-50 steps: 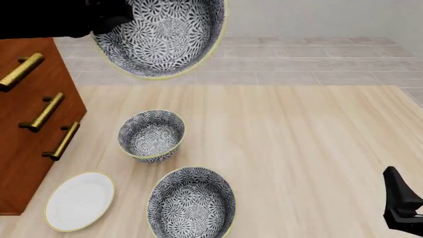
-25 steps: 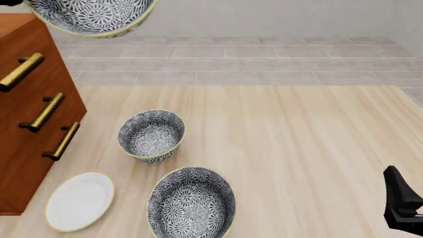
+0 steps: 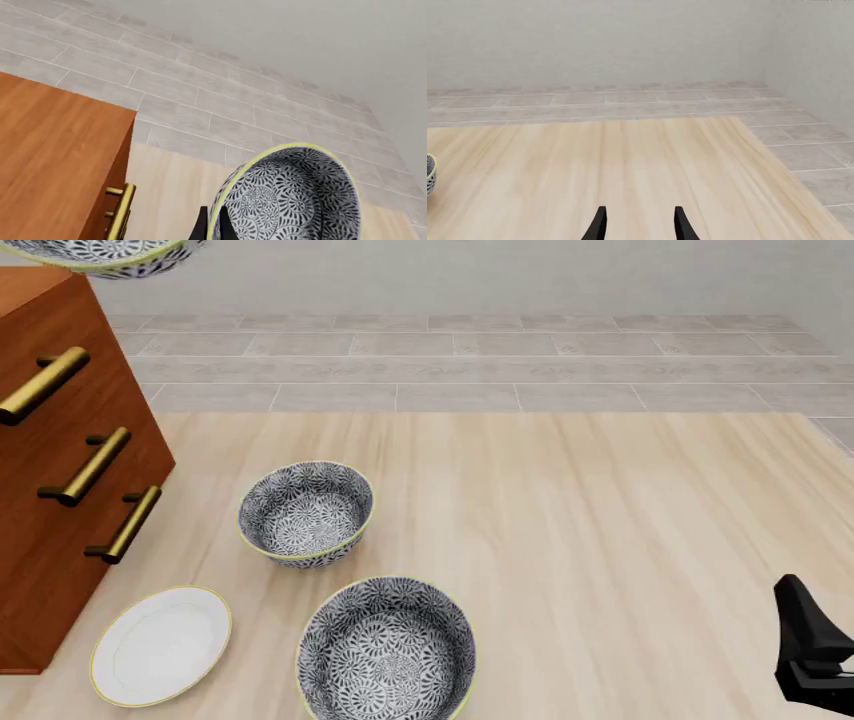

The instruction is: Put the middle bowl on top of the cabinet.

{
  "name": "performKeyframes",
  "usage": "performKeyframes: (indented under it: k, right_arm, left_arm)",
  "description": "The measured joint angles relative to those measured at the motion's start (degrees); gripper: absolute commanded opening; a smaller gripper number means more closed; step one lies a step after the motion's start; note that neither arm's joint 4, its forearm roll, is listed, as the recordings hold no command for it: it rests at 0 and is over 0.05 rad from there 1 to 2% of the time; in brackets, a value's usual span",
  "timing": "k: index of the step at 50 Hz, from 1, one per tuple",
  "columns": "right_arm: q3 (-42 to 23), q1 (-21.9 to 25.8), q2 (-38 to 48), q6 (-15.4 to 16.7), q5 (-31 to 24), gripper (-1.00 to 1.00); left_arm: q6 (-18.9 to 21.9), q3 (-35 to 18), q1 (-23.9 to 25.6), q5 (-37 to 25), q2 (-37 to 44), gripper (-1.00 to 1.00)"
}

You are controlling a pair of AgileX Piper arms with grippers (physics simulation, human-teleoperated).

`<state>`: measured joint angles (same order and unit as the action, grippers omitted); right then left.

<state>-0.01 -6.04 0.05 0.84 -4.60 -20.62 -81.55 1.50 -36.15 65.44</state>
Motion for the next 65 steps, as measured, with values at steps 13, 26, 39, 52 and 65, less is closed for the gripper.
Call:
performKeyframes:
  k: [13,26,39,52,65]
  right_arm:
    - [0.0,0.0,0.0,0.2,0.3,1.0]
    - [0.0,-0.1,0.0,0.2,0.3,1.0]
    - [0.0,-0.1,0.0,0.2,0.3,1.0]
    - [0.0,-0.1,0.0,0.1,0.4,1.0]
    - [0.0,0.0,0.0,0.1,0.5,1.0]
  left_arm:
    - [-4.9,-0.8,-6.5,-1.0,1.0,-1.0]
    - [-9.9,0.1,-11.0,-1.1,2.1,-1.0]
    - [-13.1,-0.8,-14.7,-3.0,3.5,-1.0]
    - [-14.5,-4.9,-18.9,-7.5,6.0,-1.0]
    - [-16.8,-7.9,-21.9,-10.9,7.8,-1.0]
